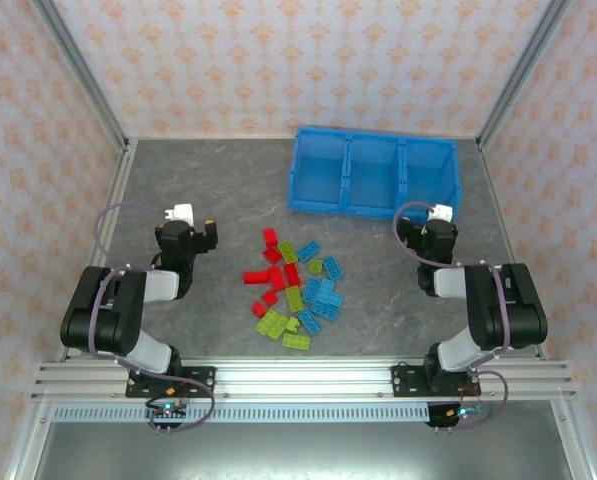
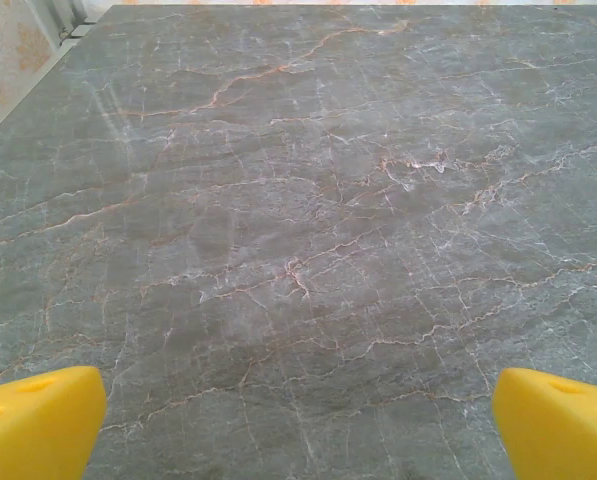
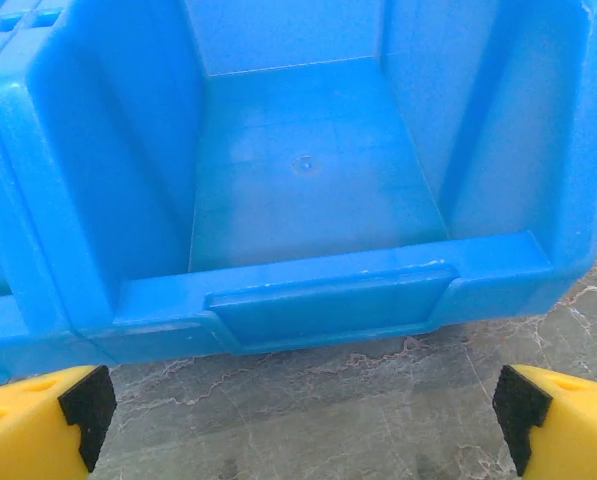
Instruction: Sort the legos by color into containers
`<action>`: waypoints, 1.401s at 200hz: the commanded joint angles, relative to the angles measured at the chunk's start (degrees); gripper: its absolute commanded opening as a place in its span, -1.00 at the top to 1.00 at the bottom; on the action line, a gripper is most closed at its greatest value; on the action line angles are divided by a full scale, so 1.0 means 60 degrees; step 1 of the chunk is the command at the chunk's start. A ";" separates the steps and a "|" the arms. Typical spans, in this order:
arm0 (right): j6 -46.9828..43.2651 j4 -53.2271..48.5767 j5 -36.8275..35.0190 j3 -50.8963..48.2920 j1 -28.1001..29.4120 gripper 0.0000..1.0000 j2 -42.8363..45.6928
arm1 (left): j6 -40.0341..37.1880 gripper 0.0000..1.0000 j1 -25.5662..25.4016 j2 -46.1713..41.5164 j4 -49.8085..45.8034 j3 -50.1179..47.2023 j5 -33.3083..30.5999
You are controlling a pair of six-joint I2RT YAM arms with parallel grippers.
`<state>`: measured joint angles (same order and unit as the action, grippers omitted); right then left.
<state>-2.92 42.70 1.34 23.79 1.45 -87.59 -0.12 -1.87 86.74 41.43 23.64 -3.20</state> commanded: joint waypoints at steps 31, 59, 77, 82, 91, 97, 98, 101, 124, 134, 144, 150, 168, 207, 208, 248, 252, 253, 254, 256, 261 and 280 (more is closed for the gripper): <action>-0.0100 0.0018 0.0025 0.0160 -0.0064 -0.99 0.0119 | -0.0130 -1.00 -0.0040 -0.0130 0.0186 0.0147 -0.0024; -0.0097 0.0021 0.0025 0.0153 -0.0055 -0.98 0.0124 | -0.0137 -1.00 -0.0038 -0.0131 0.0187 0.0147 -0.0025; -0.0101 0.0025 0.0025 0.0139 -0.0065 -0.98 0.0113 | -0.0135 -1.00 -0.0016 -0.0130 0.0185 0.0145 -0.0022; -0.0096 0.0018 0.0025 0.0148 -0.0064 -0.98 0.0118 | -0.0146 -1.00 -0.0020 -0.0130 0.0185 0.0147 -0.0023; -0.0093 0.0022 0.0025 0.0154 -0.0063 -0.98 0.0119 | -0.0134 -1.00 -0.0017 -0.0131 0.0185 0.0147 -0.0022; -0.0088 0.0036 0.0025 0.0156 -0.0059 -0.98 0.0111 | -0.0138 -1.00 -0.0016 -0.0130 0.0185 0.0144 -0.0015; -0.0086 0.0041 0.0025 0.0153 -0.0055 -0.98 0.0111 | -0.0125 -1.00 -0.0013 -0.0130 0.0185 0.0145 -0.0019; -0.0085 0.0035 0.0018 0.0142 -0.0061 -0.98 0.0122 | -0.0137 -1.00 -0.0011 -0.0130 0.0181 0.0147 -0.0019; -0.0099 -0.0096 0.0040 0.0144 -0.0063 -0.98 0.0342 | -0.0130 -1.00 -0.0021 -0.0130 0.0192 0.0147 -0.0023; -0.0100 -0.1201 0.0001 0.0447 -0.0047 -0.98 0.1027 | -0.0129 -1.00 -0.0016 -0.0130 0.0185 0.0147 -0.0023; 0.0189 -0.2675 -0.0331 0.0927 -0.0027 -0.98 0.1799 | -0.0144 -1.00 -0.0025 -0.0145 0.0228 0.0125 -0.0008; 0.0824 -0.4021 -0.0832 0.1353 -0.0023 -0.98 0.2409 | -0.0159 -1.00 -0.0032 -0.0218 0.0108 0.0174 0.0073; 0.2355 -0.7350 -0.1060 0.2516 -0.0012 -0.99 0.3765 | -0.0331 -1.00 -0.0277 -0.1031 -0.1663 0.0724 -0.0172; 0.4338 -1.3154 0.1249 0.4992 0.0291 -0.99 0.4299 | 0.0331 -1.00 -0.1278 -0.3600 -0.5487 0.2071 -0.0511; 0.4368 -1.3262 0.1289 0.5047 0.0317 -0.99 0.4285 | 0.0358 -1.00 -0.1303 -0.3660 -0.5603 0.2113 -0.0479; 0.4625 -1.5776 0.2446 0.6554 0.1832 -0.94 0.3550 | 0.0576 -1.00 -0.2477 -0.5352 -0.8863 0.3814 0.1700; 0.4683 -1.5839 0.2481 0.6617 0.2036 -0.93 0.3451 | 0.0422 -1.00 -0.2589 -0.5457 -0.9069 0.3946 0.2014; 0.4694 -1.5850 0.2483 0.6644 0.2091 -0.94 0.3414 | 0.0360 -1.00 -0.2626 -0.5482 -0.9115 0.3980 0.2094; 0.4699 -1.5863 0.2485 0.6657 0.2155 -0.93 0.3389 | 0.0315 -1.00 -0.2651 -0.5509 -0.9153 0.4005 0.2171; 0.4718 -1.5873 0.2486 0.6685 0.2276 -0.93 0.3359 | 0.0215 -1.00 -0.2696 -0.5558 -0.9272 0.4056 0.2368; 0.4781 -1.5846 0.2486 0.6722 0.2570 -0.93 0.3228 | -0.0095 -1.00 -0.2799 -0.5652 -0.9570 0.4221 0.2857; 0.4801 -1.5543 0.2329 0.6666 0.3750 -0.92 0.2510 | -0.1827 -1.00 -0.3141 -0.5814 -1.1279 0.4962 0.4820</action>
<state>23.59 -44.03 13.80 62.35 17.30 -68.84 -0.23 -18.70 52.71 -7.40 49.06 8.97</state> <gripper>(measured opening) 0.965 0.998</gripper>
